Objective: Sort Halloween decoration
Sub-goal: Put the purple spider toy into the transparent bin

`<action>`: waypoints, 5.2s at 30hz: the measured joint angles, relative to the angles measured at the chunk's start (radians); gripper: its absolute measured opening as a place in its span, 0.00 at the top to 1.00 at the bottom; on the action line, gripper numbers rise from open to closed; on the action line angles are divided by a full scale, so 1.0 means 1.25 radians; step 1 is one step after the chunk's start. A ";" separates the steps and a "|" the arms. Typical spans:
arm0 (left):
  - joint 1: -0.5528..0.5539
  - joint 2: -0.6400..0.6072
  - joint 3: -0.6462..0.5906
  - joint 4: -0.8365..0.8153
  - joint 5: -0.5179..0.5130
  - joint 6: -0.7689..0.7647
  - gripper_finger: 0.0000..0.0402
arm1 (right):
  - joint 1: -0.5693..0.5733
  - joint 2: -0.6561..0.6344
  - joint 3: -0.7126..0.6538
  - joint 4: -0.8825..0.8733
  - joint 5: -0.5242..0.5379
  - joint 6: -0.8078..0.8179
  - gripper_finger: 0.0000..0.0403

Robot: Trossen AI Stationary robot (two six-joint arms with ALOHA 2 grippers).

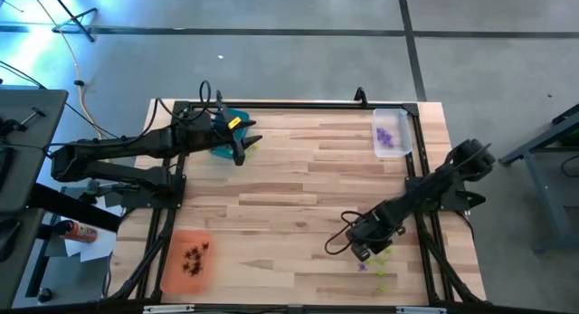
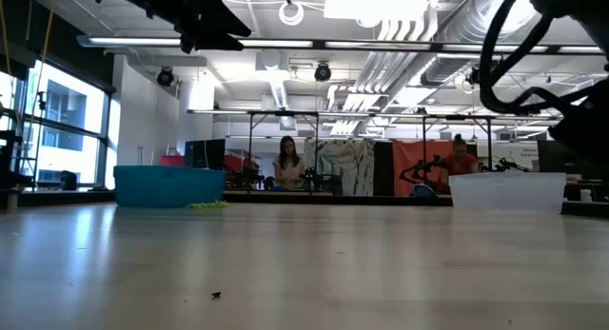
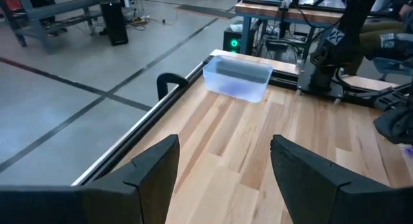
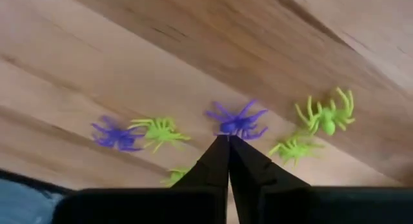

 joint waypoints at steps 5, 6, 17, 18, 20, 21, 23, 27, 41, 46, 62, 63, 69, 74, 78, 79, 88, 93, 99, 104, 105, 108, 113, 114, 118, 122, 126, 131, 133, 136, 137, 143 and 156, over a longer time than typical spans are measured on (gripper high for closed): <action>0.000 0.000 0.000 0.001 0.000 0.000 0.43 | 0.002 0.030 0.001 0.000 -0.004 -0.058 0.98; 0.000 0.000 0.000 0.000 -0.001 0.000 0.43 | 0.002 0.035 0.001 0.001 -0.004 -0.072 0.99; 0.000 0.000 0.000 0.001 -0.006 0.000 0.43 | -0.136 0.030 0.003 0.021 0.129 -0.404 1.00; 0.000 0.000 0.000 0.001 -0.006 0.000 0.43 | -0.156 0.030 0.003 0.032 0.151 -0.442 1.00; 0.000 0.000 0.000 0.001 -0.006 -0.013 0.43 | -0.200 0.031 0.003 0.065 0.190 -0.516 1.00; 0.000 0.000 0.000 0.001 -0.006 -0.022 0.43 | -0.224 0.031 0.003 0.091 0.211 -0.552 1.00; 0.000 0.000 0.000 0.001 -0.006 -0.042 0.43 | -0.272 0.032 0.002 0.157 0.251 -0.629 1.00; -0.003 0.012 -0.001 0.000 -0.006 -0.074 0.43 | -0.355 0.039 -0.003 0.328 0.316 -0.810 1.00; -0.057 0.180 0.015 0.002 0.072 -0.103 0.43 | -0.535 -0.071 0.013 0.575 0.246 -1.026 1.00; -0.084 0.331 0.112 -0.058 0.106 -0.028 0.43 | -0.540 -0.200 0.013 0.398 0.308 -1.079 1.00; -0.136 0.597 0.183 -0.094 0.260 0.056 0.44 | -0.523 -0.256 0.015 0.298 0.332 -0.950 0.96; -0.130 0.586 0.182 -0.119 0.271 0.051 0.44 | -0.515 -0.237 0.015 0.317 0.327 -0.970 0.94; -0.078 0.469 0.181 -0.183 0.287 0.042 0.47 | -0.474 -0.093 0.037 0.416 0.302 -1.153 0.72; -0.042 0.345 0.175 -0.210 0.259 -0.040 0.47 | -0.477 0.044 0.145 0.344 0.244 -1.285 0.56; -0.050 0.252 0.175 -0.219 0.135 -0.120 0.47 | -0.477 0.134 0.226 0.268 0.234 -1.438 0.51; -0.058 0.233 0.175 -0.212 0.104 -0.127 0.47 | -0.477 0.151 0.238 0.249 0.245 -1.471 0.51; -0.132 0.102 0.175 -0.262 -0.072 -0.174 0.47 | -0.515 0.216 0.266 0.197 0.275 -1.597 0.50; -0.157 0.103 0.175 -0.273 -0.170 -0.180 0.47 | -0.519 0.238 0.267 0.205 0.267 -1.611 0.50; -0.163 0.131 0.176 -0.270 -0.184 -0.183 0.47 | -0.519 0.267 0.270 0.215 0.257 -1.605 0.53; -0.164 0.137 0.175 -0.288 -0.184 -0.188 0.47 | -0.518 0.270 0.269 0.215 0.258 -1.609 0.70; -0.164 0.138 0.175 -0.291 -0.184 -0.188 0.47 | -0.517 0.270 0.268 0.214 0.261 -1.611 0.75; -0.164 0.137 0.175 -0.287 -0.185 -0.188 0.47 | -0.516 0.271 0.268 0.214 0.260 -1.610 0.93; -0.163 0.137 0.175 -0.292 -0.193 -0.163 0.47 | -0.513 0.273 0.276 0.209 0.272 -1.554 0.97; -0.163 0.137 0.175 -0.295 -0.193 -0.159 0.47 | -0.512 0.270 0.280 0.205 0.276 -1.546 0.98; -0.163 0.137 0.175 -0.311 -0.194 -0.152 0.47 | -0.513 0.250 0.290 0.190 0.293 -1.526 0.99; -0.163 0.131 0.175 -0.336 -0.194 -0.150 0.47 | -0.531 0.184 0.294 0.161 0.309 -1.503 1.00; -0.163 0.128 0.175 -0.344 -0.199 -0.125 0.47 | -0.554 0.101 0.278 0.117 0.308 -1.447 1.00; -0.162 0.126 0.175 -0.333 -0.238 -0.089 0.47 | -0.572 -0.047 0.204 0.132 0.370 -1.341 1.00; -0.156 0.129 0.175 -0.299 -0.219 -0.089 0.47 | -0.572 -0.116 0.153 0.154 0.397 -1.282 1.00; -0.134 0.138 0.175 -0.243 -0.113 -0.072 0.47 | -0.565 -0.230 0.078 0.217 0.408 -1.178 1.00; -0.128 0.142 0.175 -0.213 -0.071 -0.058 0.47 | -0.560 -0.268 0.052 0.245 0.409 -1.143 1.00; -0.089 0.195 0.175 -0.039 0.070 -0.020 0.47 | -0.518 -0.448 -0.057 0.510 0.425 -1.042 1.00; -0.063 0.347 0.175 0.204 0.237 -0.104 0.47 | -0.496 -0.493 -0.053 0.585 0.423 -1.114 1.00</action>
